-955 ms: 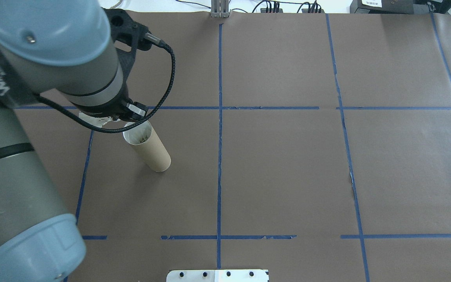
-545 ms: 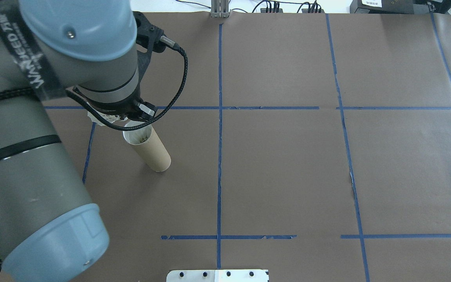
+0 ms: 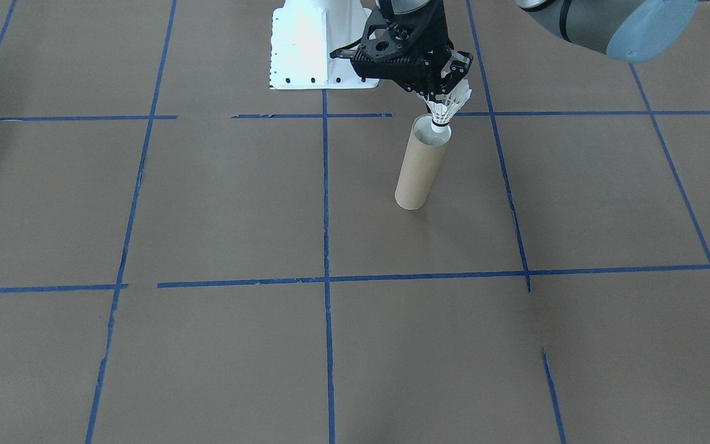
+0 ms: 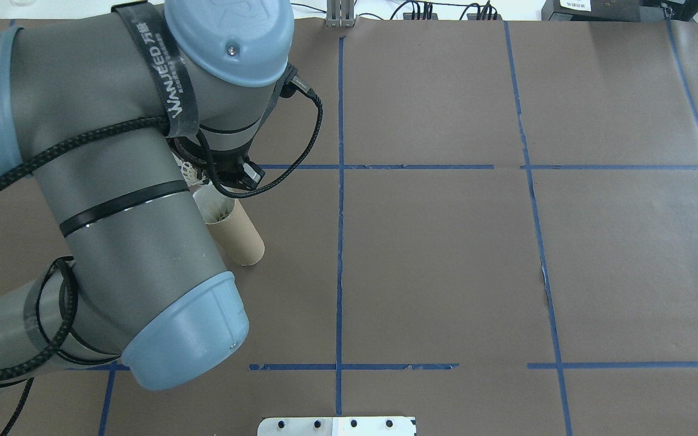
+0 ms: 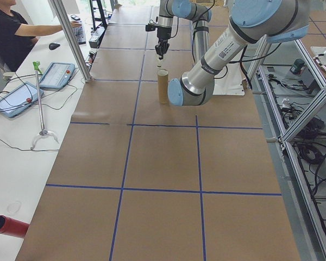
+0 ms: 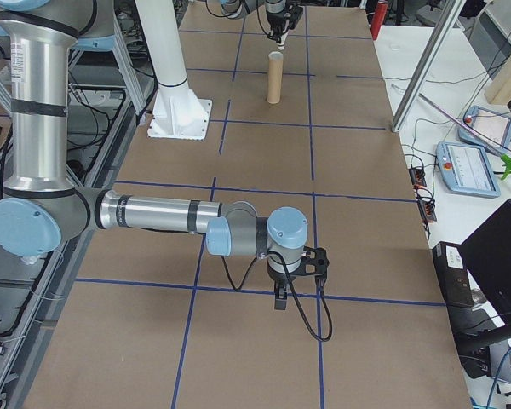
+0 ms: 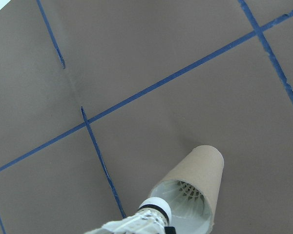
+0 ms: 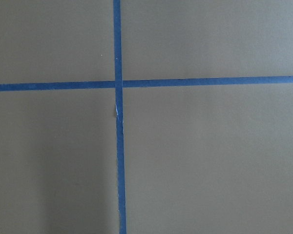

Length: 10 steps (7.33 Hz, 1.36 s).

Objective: Collect badminton balls into bucket

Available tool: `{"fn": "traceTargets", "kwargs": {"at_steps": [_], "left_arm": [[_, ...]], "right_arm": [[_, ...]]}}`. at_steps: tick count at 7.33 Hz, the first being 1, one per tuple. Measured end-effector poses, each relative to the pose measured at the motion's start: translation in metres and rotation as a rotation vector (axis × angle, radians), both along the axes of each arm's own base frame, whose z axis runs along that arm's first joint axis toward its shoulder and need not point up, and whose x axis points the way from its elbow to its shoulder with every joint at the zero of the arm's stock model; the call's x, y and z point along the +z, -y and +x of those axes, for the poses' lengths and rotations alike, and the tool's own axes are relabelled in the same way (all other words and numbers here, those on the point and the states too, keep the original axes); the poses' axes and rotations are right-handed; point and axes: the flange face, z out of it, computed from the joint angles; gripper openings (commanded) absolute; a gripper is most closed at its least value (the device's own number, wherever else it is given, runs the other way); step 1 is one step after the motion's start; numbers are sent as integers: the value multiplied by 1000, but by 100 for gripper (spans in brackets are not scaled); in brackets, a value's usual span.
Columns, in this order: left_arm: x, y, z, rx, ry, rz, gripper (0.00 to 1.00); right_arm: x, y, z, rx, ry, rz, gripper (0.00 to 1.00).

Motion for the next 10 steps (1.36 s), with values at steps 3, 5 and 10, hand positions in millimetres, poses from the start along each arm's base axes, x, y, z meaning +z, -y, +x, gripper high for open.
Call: {"fn": "traceTargets", "kwargs": {"at_steps": [3,5,10], "left_arm": [[3,0,3,31,5,-1,0],[6,-1,4,37,7,-10,0],[13,-3,7,64,3,-30,100]], "right_arm": [[0,0,0,0,0,0,100],[0,0,0,0,0,0,100],[0,0,0,0,0,0,100]]}}
